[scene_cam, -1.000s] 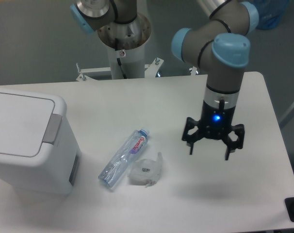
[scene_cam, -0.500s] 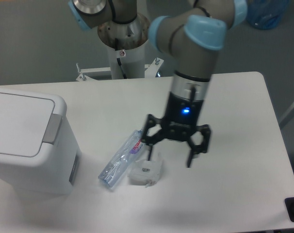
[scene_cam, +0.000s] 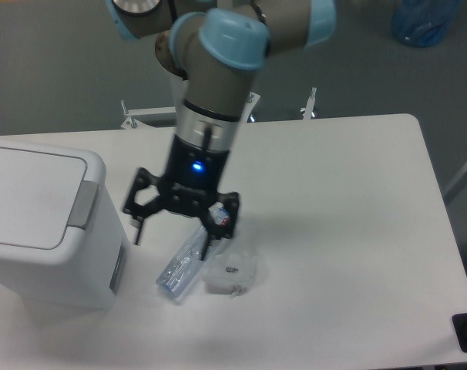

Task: Open the trash can
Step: 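Move the open gripper over to the trash can lid edge, then push the gripper against the lid edge to flip the lid open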

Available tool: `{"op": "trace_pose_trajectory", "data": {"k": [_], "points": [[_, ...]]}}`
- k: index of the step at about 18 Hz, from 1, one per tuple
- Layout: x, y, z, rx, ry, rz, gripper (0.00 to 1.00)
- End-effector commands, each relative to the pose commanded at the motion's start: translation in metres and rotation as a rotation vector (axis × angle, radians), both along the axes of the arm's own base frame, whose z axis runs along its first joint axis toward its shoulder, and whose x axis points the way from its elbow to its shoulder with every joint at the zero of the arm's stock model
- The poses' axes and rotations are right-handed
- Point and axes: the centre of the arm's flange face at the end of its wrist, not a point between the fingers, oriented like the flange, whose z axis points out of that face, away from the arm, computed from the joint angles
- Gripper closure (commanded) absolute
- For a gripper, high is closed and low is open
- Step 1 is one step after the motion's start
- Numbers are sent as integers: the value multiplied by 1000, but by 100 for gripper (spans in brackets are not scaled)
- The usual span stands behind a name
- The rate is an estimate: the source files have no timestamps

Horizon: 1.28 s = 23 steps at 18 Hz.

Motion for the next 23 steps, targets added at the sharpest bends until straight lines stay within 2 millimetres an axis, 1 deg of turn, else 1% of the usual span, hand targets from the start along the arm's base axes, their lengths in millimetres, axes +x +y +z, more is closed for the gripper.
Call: {"op": "trace_pose_trajectory", "data": {"k": [1, 4, 7, 20, 23], "points": [[7, -5, 0, -2, -1, -4, 0], [19, -19, -15, -27, -14, -10, 0], [26, -27, -21, -37, -20, -14, 0], [31, -24, -33, -57, -38, -18, 0], [31, -24, -29, -51, -36, -16, 0]]}}
